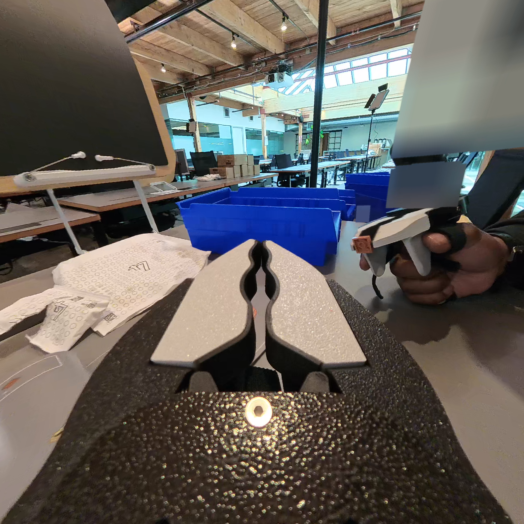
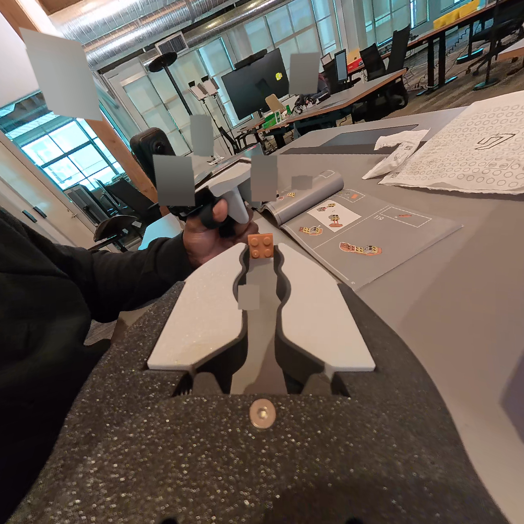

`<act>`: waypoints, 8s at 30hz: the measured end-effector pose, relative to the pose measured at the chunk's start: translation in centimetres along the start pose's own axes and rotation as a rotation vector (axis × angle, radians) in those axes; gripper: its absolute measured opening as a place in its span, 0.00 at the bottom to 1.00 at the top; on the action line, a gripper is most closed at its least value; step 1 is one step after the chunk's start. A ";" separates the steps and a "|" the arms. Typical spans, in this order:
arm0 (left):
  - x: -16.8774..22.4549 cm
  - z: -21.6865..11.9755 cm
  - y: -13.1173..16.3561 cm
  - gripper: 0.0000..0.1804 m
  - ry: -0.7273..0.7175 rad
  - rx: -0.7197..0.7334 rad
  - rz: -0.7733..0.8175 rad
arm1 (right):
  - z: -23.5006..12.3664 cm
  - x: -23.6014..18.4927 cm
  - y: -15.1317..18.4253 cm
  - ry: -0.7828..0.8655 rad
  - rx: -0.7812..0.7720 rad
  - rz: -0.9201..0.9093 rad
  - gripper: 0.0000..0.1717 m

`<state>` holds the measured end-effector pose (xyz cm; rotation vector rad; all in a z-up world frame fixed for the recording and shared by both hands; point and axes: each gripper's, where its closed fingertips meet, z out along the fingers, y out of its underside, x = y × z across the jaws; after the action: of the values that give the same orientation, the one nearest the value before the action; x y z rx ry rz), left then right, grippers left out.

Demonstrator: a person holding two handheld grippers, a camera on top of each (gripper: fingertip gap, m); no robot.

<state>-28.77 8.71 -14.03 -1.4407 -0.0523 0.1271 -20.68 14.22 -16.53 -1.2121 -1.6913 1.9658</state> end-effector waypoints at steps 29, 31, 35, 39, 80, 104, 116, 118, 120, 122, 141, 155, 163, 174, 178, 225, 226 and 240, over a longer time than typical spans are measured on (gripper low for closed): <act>0.4 -0.3 -0.1 0.00 0.047 0.006 -0.017 | 0.0 0.1 0.2 -0.021 -0.021 0.030 0.09; 0.4 -0.3 -0.1 0.00 0.047 0.006 -0.017 | 0.0 0.1 0.2 -0.021 -0.022 0.029 0.09; 0.5 -0.3 -0.1 0.00 0.047 0.005 -0.015 | 0.0 0.0 0.2 -0.021 -0.023 0.028 0.09; 0.5 -0.3 -0.1 0.00 0.047 0.004 -0.014 | 0.0 0.0 0.2 -0.021 -0.023 0.028 0.09; 0.6 -0.2 0.0 0.00 0.042 -0.007 0.004 | -0.9 -1.0 -1.9 0.044 -0.054 0.049 0.09; -0.6 -0.1 0.5 0.00 -0.036 -0.039 0.059 | -9.7 26.2 -4.1 0.573 -0.991 -0.300 0.09; -1.0 0.2 0.7 0.00 -0.059 -0.051 0.077 | -11.1 25.1 -6.1 0.635 -0.953 -0.392 0.20; -1.0 0.2 0.7 0.00 -0.061 -0.052 0.082 | -13.3 25.2 -8.7 0.736 -0.910 -0.463 0.22; -0.9 0.2 0.7 0.00 -0.061 -0.050 0.086 | -15.9 25.6 -11.1 0.837 -0.846 -0.481 0.23; -0.9 0.3 0.7 0.00 -0.058 -0.054 0.085 | -18.2 26.1 -12.0 0.878 -0.797 -0.427 0.23; -0.6 0.2 0.6 0.00 -0.043 -0.048 0.091 | -21.1 23.8 -5.8 0.735 -0.867 -0.174 0.10; -0.5 0.3 0.7 0.00 -0.037 -0.054 0.099 | -20.3 17.2 -2.9 0.624 -0.847 -0.201 0.17; -0.4 0.3 0.7 0.00 -0.034 -0.053 0.099 | -20.3 15.7 -2.3 0.572 -0.853 -0.198 0.21; -0.4 0.3 0.7 0.00 -0.031 -0.054 0.098 | -20.4 15.2 -2.7 0.545 -0.798 -0.199 0.22; -0.4 0.3 0.7 0.00 -0.030 -0.055 0.100 | -20.9 14.7 -3.7 0.563 -0.747 -0.217 0.22; 3.1 -1.6 0.0 0.00 0.166 -0.022 0.008 | -8.9 14.3 -9.0 0.744 -0.652 -0.287 0.18; 3.2 -1.7 0.0 0.00 0.173 -0.017 0.008 | -8.5 14.2 -9.2 0.742 -0.649 -0.287 0.18; 3.7 -2.6 -1.4 0.00 0.199 0.088 -0.037 | -1.2 11.9 -8.9 0.575 -0.435 -0.336 0.00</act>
<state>-24.68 6.40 -13.09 -1.3579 0.0886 -0.0446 -29.71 25.55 -13.23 -1.3464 -1.8794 0.9561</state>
